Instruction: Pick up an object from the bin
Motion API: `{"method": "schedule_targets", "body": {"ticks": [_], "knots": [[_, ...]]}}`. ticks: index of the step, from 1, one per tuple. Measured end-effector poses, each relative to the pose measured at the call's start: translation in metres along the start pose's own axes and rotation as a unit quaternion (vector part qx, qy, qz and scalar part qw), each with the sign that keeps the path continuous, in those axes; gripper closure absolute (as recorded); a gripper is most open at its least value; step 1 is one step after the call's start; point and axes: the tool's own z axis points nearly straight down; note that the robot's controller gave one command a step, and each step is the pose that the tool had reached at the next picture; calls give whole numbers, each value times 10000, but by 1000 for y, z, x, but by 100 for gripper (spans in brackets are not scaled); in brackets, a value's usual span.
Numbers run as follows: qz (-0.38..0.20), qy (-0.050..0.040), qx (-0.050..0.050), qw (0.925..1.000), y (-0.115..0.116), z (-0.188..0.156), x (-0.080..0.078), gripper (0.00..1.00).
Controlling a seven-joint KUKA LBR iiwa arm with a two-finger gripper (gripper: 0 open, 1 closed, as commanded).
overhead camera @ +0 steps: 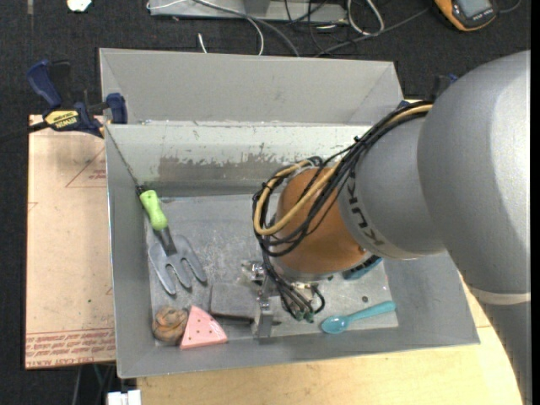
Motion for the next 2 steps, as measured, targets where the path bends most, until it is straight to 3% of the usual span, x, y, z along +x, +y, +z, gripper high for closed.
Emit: {"method": "schedule_targets", "body": {"ticks": [2], "knots": [[0, 0, -1, 10000, 0, 0, 0, 100]]}}
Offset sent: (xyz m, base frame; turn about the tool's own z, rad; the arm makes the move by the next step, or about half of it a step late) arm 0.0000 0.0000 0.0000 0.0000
